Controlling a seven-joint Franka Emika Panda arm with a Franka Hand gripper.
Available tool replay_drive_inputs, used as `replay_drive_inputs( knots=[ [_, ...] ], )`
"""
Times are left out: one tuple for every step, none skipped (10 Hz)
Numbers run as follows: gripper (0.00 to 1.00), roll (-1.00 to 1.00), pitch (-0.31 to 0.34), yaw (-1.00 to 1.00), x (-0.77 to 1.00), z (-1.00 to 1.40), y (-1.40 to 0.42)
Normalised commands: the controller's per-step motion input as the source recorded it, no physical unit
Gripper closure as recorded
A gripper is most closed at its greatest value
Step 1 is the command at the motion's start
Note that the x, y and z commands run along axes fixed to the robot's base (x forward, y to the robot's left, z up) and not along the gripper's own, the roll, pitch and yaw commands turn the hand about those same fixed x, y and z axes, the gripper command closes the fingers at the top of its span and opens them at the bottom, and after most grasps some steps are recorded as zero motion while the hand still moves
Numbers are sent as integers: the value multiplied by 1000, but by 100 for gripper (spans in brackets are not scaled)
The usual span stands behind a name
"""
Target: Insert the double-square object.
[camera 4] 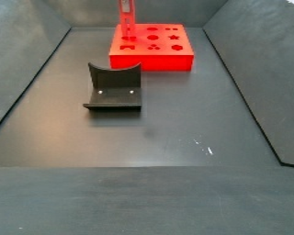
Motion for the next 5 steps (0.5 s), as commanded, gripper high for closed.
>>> replay_drive_inputs(
  knots=[
    [100, -130, -3, 263, 0, 0, 0],
    [100, 0, 0, 220, 63, -3, 20],
    [100, 0, 0, 234, 154, -191, 51],
    [100, 39, 0, 123, 200, -191, 6],
    [100, 174, 0, 0, 331, -97, 46]
  ],
)
